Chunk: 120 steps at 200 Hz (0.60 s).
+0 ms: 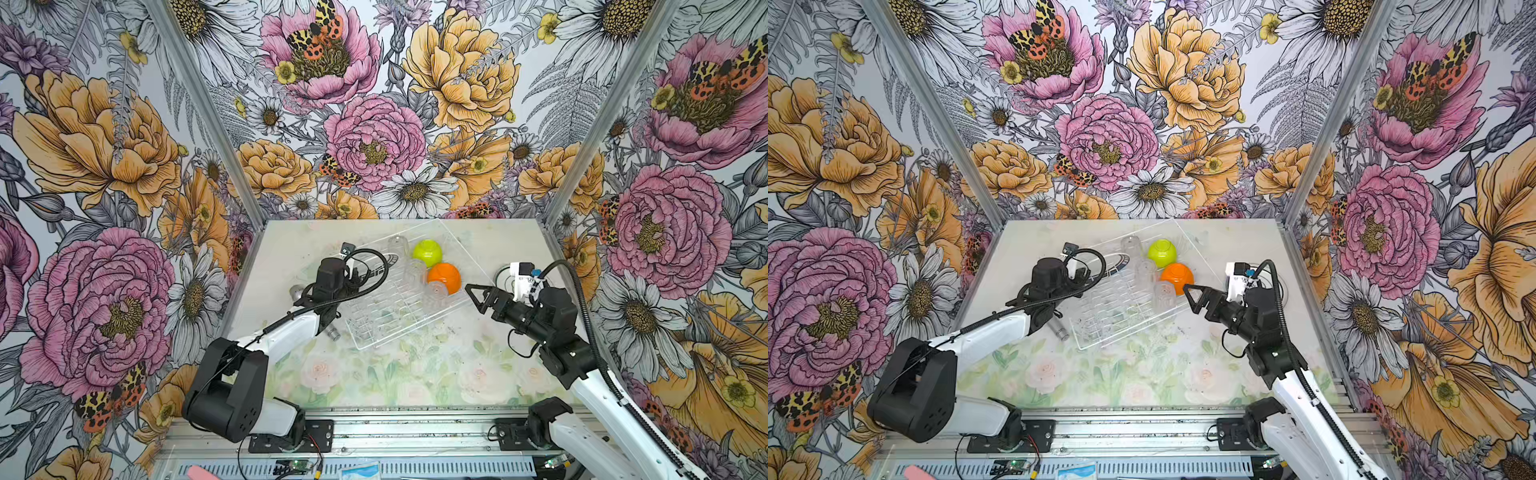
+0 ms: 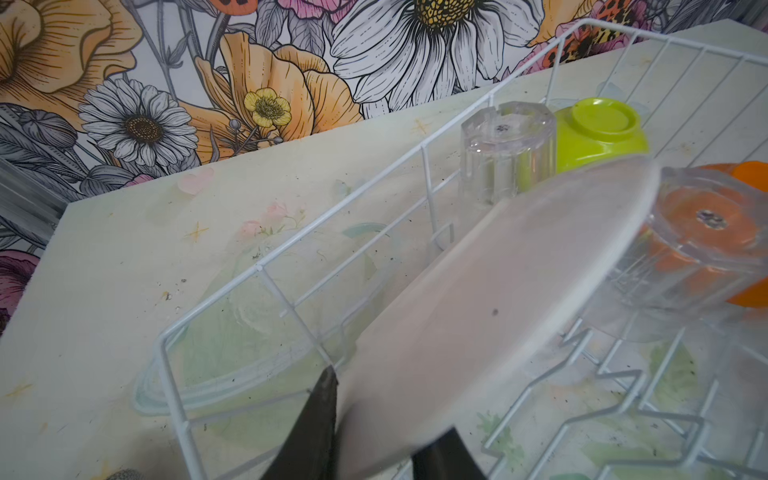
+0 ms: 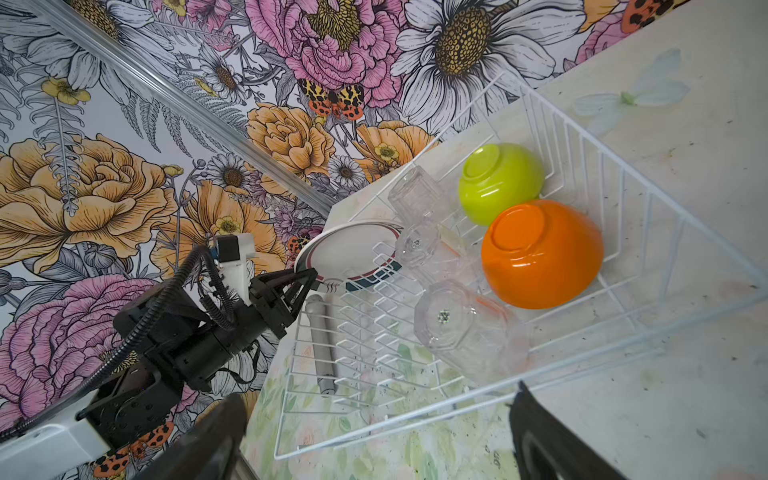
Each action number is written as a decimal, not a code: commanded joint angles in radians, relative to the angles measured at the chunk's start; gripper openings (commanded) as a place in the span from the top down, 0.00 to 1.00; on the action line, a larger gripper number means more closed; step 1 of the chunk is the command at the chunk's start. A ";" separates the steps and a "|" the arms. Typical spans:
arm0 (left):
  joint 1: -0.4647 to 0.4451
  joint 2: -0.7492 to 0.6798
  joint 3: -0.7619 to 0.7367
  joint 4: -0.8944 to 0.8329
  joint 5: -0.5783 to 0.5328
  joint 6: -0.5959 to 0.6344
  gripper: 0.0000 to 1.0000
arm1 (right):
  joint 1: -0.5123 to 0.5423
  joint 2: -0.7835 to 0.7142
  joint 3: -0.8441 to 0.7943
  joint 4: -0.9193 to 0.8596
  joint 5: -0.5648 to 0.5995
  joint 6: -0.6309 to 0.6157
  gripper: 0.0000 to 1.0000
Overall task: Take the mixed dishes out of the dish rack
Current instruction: 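Close the left gripper on the red-and-green-rimmed plate's rim and tilt it upright, then lift the red-and-green-rimmed plate out of the rack with the left gripper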
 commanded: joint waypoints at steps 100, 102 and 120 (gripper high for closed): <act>-0.006 -0.149 -0.120 0.180 -0.087 -0.085 0.93 | 0.037 -0.011 -0.046 0.042 0.073 0.036 0.01; -0.006 -0.151 -0.121 0.183 -0.091 -0.085 0.93 | 0.038 -0.009 -0.046 0.044 0.074 0.036 0.01; -0.003 -0.179 -0.135 0.208 -0.107 -0.092 0.94 | 0.048 0.004 -0.045 0.049 0.081 0.038 0.01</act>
